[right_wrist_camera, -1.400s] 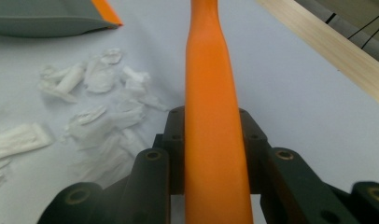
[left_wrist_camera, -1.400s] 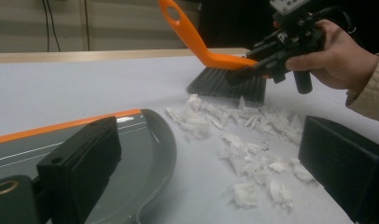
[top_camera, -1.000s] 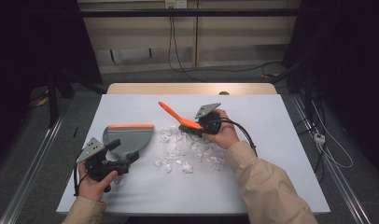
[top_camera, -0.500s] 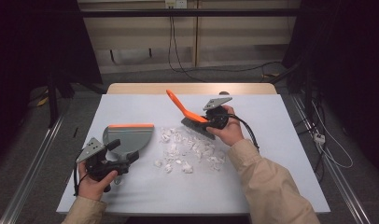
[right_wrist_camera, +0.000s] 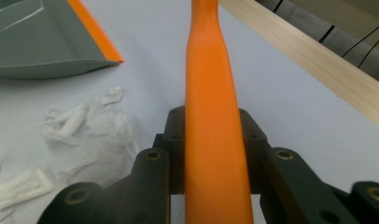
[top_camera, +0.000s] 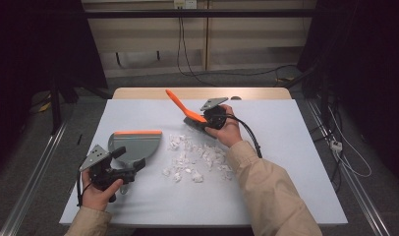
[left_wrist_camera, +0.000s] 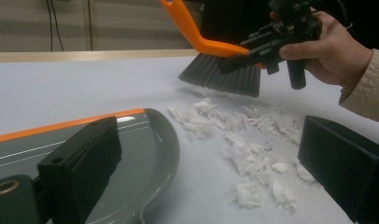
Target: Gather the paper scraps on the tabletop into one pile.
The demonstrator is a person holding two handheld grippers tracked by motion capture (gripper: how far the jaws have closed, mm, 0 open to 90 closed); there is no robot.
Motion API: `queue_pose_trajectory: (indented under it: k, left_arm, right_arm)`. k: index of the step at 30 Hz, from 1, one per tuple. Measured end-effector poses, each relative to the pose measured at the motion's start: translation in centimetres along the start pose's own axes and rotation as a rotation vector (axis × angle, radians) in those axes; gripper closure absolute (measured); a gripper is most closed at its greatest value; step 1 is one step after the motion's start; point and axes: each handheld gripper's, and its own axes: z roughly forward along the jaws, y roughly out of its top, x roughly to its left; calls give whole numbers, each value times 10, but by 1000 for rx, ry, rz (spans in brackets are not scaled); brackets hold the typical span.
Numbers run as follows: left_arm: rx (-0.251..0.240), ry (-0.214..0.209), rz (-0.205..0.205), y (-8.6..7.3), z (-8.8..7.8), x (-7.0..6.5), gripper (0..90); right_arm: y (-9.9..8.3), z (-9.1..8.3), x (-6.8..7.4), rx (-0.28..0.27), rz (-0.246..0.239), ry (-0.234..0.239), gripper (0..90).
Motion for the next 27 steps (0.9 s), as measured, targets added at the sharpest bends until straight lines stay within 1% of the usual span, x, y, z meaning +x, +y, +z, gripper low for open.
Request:
queue_pose_trajectory:
  k: [1, 2, 4, 5, 6, 7, 8, 9, 10, 11, 14, 15, 17, 18, 19, 20, 22, 23, 24, 26, 27]
  left_arm:
    - [0, 0, 1, 0, 0, 0, 56]
    - [0, 0, 1, 0, 0, 0, 56]
    - [3, 0, -1, 0, 0, 1, 56]
    - [6, 1, 1, -1, 0, 1, 56]
    - [7, 2, 2, -1, 0, 2, 56]
    - [8, 2, -1, -1, 1, 2, 56]
    - [8, 3, -4, -1, 1, 2, 56]
    - [7, 3, -5, -1, 1, 2, 56]
    - [7, 3, -5, -1, 1, 2, 56]
    - [7, 4, -3, -1, 0, 2, 56]
    - [9, 6, -3, -1, 0, 3, 56]
    - [7, 8, -3, -1, 0, 3, 56]
    - [8, 6, -2, -1, 0, 2, 56]
    - [7, 6, -1, -1, 0, 2, 56]
    - [8, 5, -2, -2, 1, 2, 57]
    - [8, 5, -2, -2, 1, 2, 58]
    - [7, 6, -2, -2, 1, 2, 57]
    - [7, 4, -3, -2, 1, 2, 58]
    - [7, 4, -2, -1, 1, 2, 58]
    - [8, 4, -1, -1, 1, 1, 58]
    - [8, 4, 1, -1, 1, 1, 57]
  right_arm:
    - [0, 0, -2, 4, -7, 0, 716]
    - [0, 0, -5, 7, -1, 0, 716]
    - [-1, -2, -10, 12, -1, -24, 717]
    - [-2, -2, -14, 12, 10, -22, 716]
    - [-4, -2, -16, 16, 16, -33, 716]
    - [-7, -1, -18, 30, 8, -46, 716]
    - [-10, 1, -19, 45, 13, -40, 716]
    - [-13, 2, -19, 54, 3, -42, 717]
    - [-14, 2, -18, 37, 16, -21, 716]
    - [-14, 2, -16, 31, 12, -7, 716]
    - [-14, 2, -6, 41, -42, 15, 715]
    - [-14, 0, -3, 43, -53, 30, 715]
    - [-15, -3, 1, 37, -53, 73, 716]
    - [-15, -4, 4, 39, -63, 93, 716]
    - [-16, -7, 8, 45, -91, 106, 716]
    - [-16, -9, 11, 49, -103, 126, 716]
    - [-17, -14, 14, 54, -98, 190, 716]
    - [-16, -15, 16, 60, -104, 199, 716]
    - [-15, -18, 18, 65, -120, 205, 716]
    - [-12, -20, 18, 44, -107, 217, 716]
    - [-9, -21, 16, 16, -89, 215, 717]
